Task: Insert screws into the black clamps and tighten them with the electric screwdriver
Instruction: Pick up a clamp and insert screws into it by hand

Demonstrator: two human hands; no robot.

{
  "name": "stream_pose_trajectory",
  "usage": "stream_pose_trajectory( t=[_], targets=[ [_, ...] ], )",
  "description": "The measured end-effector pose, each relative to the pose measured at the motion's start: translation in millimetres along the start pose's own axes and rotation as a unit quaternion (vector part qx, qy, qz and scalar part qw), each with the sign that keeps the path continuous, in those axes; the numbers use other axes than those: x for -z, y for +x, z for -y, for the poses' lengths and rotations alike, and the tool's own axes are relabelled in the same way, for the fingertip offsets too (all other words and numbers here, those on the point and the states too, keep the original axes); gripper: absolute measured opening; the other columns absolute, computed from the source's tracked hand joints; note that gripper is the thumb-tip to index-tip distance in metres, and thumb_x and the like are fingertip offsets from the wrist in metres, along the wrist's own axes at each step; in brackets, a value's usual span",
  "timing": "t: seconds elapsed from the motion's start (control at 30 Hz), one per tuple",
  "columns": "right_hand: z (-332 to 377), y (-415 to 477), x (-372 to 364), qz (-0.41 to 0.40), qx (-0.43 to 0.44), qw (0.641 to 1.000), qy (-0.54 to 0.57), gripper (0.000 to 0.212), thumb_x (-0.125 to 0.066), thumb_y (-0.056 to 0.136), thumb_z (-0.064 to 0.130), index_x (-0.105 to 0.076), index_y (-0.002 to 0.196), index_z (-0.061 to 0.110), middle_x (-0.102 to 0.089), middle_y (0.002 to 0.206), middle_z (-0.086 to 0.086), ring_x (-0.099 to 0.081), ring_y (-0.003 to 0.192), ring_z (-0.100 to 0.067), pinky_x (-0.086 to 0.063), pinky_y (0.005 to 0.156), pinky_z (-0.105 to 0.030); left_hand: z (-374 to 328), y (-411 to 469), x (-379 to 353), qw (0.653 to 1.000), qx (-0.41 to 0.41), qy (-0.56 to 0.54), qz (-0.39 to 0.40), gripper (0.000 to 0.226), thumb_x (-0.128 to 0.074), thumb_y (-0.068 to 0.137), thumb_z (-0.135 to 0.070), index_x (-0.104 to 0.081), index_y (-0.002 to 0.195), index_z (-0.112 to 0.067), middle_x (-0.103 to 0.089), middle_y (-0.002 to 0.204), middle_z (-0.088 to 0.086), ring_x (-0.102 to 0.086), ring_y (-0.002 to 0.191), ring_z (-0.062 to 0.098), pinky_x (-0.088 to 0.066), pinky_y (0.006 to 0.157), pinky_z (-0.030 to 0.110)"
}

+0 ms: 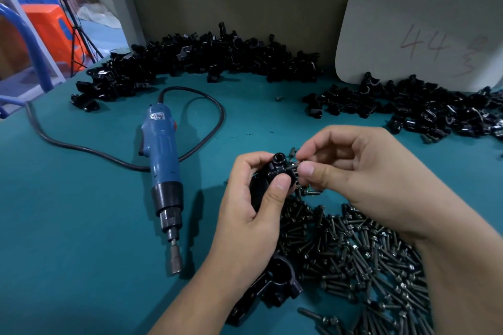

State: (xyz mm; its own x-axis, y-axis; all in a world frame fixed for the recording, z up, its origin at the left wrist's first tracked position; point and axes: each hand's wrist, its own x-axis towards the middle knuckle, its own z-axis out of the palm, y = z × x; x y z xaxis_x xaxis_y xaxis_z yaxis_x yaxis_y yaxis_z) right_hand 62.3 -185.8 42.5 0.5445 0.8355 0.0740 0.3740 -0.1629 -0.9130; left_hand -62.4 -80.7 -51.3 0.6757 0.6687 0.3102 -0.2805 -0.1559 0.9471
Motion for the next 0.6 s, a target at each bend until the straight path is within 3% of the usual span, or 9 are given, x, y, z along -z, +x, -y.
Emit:
stream_pose_trajectory(
  t=[0.1,0.23,0.33,0.47,0.6],
  targets=[
    [-1.2,0.8,1.2,0.009,-0.010,1.000,0.007,0.008,-0.082,0.081,0.012,-0.078,0.083,0.019,-0.077,0.077,-0.002,-0.075,0.069,-0.011,-0.057,0.068,-0.017,-0.4,-0.4,0.5,1.000,0.002,0.003,-0.001,0.027,-0.062,0.098,-0.038,-0.056,0.121,-0.025,-0.071,0.115,0.003,-0.069,0.114,0.027,-0.052,0.104,0.051],
    [-2.6,2.8,-2.6,0.003,-0.015,1.000,-0.001,0.011,-0.081,0.071,0.032,-0.081,0.082,0.028,-0.077,0.073,0.003,-0.071,0.066,-0.005,-0.055,0.065,-0.014,-1.2,-1.8,-0.5,1.000,0.001,0.019,0.009,0.024,-0.061,0.099,-0.035,-0.056,0.121,-0.027,-0.071,0.114,-0.001,-0.069,0.114,0.025,-0.053,0.103,0.049],
    [-3.2,4.2,-4.4,0.007,-0.023,1.000,-0.003,0.003,-0.082,0.080,0.021,-0.081,0.080,0.025,-0.078,0.074,0.002,-0.074,0.069,-0.009,-0.057,0.066,-0.015,-1.4,-1.0,0.7,1.000,0.002,0.018,0.007,0.025,-0.060,0.100,-0.035,-0.055,0.122,-0.025,-0.070,0.115,0.000,-0.068,0.115,0.026,-0.052,0.104,0.051],
    [-3.4,2.3,-2.3,0.021,-0.017,1.000,-0.012,0.020,-0.074,0.090,0.006,-0.077,0.092,0.026,-0.078,0.078,0.001,-0.076,0.072,-0.010,-0.056,0.068,-0.013,-0.8,-1.4,-0.3,1.000,0.003,0.023,-0.005,0.023,-0.061,0.099,-0.033,-0.055,0.119,-0.024,-0.073,0.112,0.000,-0.071,0.111,0.025,-0.053,0.101,0.051],
    [-5.3,2.0,-2.7,0.008,-0.009,0.995,-0.102,0.012,-0.073,0.092,0.018,-0.074,0.084,0.026,-0.077,0.076,0.006,-0.074,0.071,-0.007,-0.061,0.071,-0.023,0.0,-2.4,-1.0,0.999,0.006,0.033,-0.005,0.025,-0.062,0.097,-0.035,-0.056,0.118,-0.025,-0.073,0.110,-0.003,-0.071,0.110,0.023,-0.054,0.100,0.049]
  ],
)
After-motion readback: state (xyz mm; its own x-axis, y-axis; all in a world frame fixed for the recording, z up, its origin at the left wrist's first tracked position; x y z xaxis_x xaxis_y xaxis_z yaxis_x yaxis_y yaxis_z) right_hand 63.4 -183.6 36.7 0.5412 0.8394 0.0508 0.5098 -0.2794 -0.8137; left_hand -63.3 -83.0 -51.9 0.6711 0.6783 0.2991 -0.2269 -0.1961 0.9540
